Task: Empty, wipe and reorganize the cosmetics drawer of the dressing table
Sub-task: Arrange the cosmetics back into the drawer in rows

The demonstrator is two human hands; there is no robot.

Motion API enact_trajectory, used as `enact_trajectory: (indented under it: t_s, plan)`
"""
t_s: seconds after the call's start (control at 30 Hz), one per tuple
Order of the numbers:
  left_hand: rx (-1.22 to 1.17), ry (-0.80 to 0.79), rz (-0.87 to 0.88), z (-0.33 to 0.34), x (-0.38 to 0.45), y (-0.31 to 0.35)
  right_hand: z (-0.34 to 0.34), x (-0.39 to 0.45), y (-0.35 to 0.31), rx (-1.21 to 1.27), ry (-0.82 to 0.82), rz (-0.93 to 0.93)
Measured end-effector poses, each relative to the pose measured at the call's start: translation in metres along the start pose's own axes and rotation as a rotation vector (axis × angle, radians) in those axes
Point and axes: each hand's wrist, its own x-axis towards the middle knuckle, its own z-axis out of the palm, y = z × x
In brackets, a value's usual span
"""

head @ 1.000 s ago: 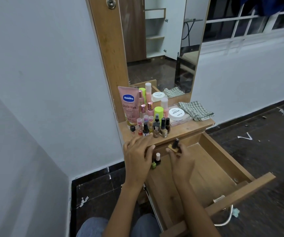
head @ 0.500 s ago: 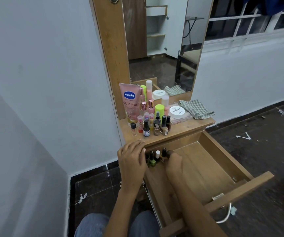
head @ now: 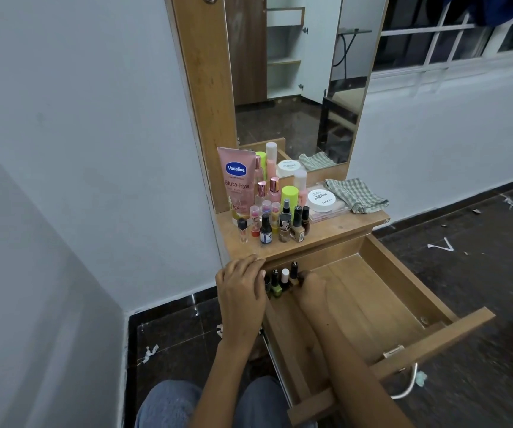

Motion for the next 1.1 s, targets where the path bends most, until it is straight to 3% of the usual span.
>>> enact_trajectory:
  t_s: [0.1,0.2,0.43,0.5,0.6,0.87,1.0,1.1]
  plan:
    - [0.001,0.027,0.016,-0.001,0.004,-0.001,-0.005,-0.007,-0.001,-0.003,0.063,-0.025]
    - [0.060,0.022,0.083,0.001,0.020,0.004,-0.014,-0.018,-0.007,0.110,0.295,-0.131]
    - [0.444,-0.214,0.271,0.008,0.075,0.003,-0.021,-0.026,-0.018,0.267,0.459,-0.353]
    - [0.440,-0.214,0.285,0.009,0.078,0.002,-0.021,-0.027,-0.020,0.276,0.519,-0.396]
    - [0.295,-0.093,0.301,0.005,0.074,0.008,-0.022,-0.029,-0.022,0.288,0.565,-0.474]
    - [0.083,0.128,0.315,-0.004,0.044,0.020,-0.024,-0.037,-0.030,0.304,0.463,-0.692]
    - [-0.069,0.116,0.221,-0.012,0.019,0.027,-0.028,-0.042,-0.033,0.208,0.460,-0.763]
    - [-0.090,0.007,0.093,-0.018,0.004,0.015,-0.035,-0.042,-0.025,0.146,0.264,-0.689]
